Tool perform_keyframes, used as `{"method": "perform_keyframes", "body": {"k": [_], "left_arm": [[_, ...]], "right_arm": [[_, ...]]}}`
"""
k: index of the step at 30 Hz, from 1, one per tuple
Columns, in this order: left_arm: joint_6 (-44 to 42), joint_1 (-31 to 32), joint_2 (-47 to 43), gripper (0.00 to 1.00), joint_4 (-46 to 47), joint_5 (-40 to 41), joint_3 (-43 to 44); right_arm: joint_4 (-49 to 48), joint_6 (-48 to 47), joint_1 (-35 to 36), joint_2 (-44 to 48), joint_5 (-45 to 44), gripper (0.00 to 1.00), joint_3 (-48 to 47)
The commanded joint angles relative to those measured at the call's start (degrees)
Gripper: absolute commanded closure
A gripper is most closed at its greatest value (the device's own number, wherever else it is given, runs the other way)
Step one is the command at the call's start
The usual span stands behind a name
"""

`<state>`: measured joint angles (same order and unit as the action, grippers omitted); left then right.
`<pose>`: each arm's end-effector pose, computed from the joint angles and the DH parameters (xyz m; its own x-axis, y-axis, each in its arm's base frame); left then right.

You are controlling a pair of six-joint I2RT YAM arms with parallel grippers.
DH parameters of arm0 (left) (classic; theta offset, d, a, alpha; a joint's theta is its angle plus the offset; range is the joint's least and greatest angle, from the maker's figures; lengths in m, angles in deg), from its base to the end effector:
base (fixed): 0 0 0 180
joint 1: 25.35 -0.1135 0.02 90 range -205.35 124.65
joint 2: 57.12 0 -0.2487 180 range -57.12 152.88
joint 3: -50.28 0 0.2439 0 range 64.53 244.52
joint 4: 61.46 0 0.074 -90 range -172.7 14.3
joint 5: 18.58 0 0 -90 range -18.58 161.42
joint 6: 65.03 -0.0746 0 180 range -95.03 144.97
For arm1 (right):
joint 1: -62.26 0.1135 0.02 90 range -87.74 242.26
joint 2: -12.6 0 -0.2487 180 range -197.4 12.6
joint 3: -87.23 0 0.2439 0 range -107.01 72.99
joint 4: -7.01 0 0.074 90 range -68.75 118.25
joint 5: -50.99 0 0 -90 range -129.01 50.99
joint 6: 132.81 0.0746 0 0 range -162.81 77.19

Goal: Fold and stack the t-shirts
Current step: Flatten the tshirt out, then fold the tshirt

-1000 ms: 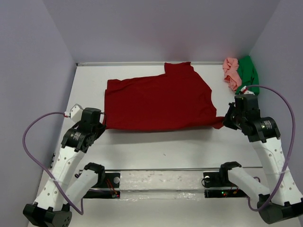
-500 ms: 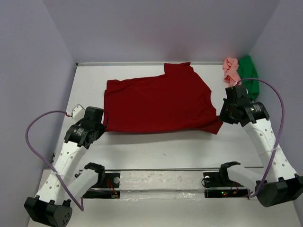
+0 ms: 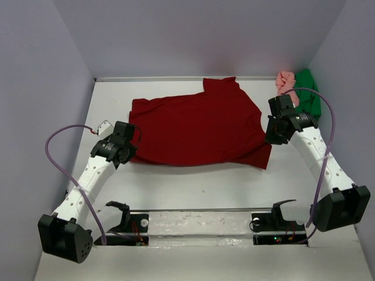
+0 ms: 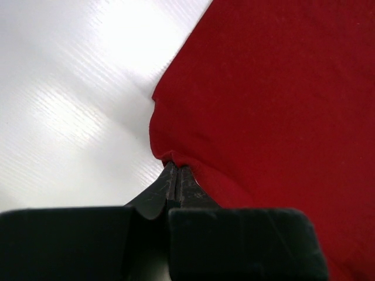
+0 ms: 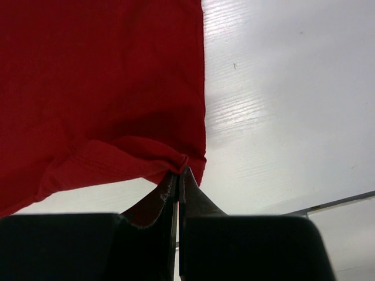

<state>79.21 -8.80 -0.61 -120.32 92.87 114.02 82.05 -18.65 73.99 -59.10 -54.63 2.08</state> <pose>0.2127 -0.0347 0.2392 -0.4778 -0.6459 -0.5954 -0.5821 0.7404 -0.3362 0.2474 0.0309 0.2781 -0.8146 0.2334 -0.5310 0.2883 0.9573 -0.0214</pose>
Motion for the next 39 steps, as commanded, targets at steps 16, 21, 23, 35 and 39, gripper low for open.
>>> {"method": "perform_keyframes", "body": {"k": [16,21,23,35,39], "left_arm": [[-1.67,-1.35,11.95,0.97,4.36,3.69,5.52],[-3.43,-2.58,14.76,0.97,5.33,2.54,6.22],[-3.87,-3.10,15.90,0.97,5.07,2.63,6.58],[-5.81,-7.68,15.91,0.97,6.91,2.81,6.23],[-6.86,-8.64,17.49,0.97,7.71,2.80,7.19]], "right_arm": [[-3.93,-2.45,0.40,-10.03,-4.95,1.00,-7.83],[-4.28,-2.54,0.40,-13.20,-4.51,1.00,-11.08],[-4.19,-2.72,0.40,-14.95,-4.60,1.00,-12.48],[-4.11,-3.60,0.40,-20.32,-6.79,1.00,-19.61],[-4.11,-3.95,0.40,-22.60,-7.32,1.00,-21.36]]}}
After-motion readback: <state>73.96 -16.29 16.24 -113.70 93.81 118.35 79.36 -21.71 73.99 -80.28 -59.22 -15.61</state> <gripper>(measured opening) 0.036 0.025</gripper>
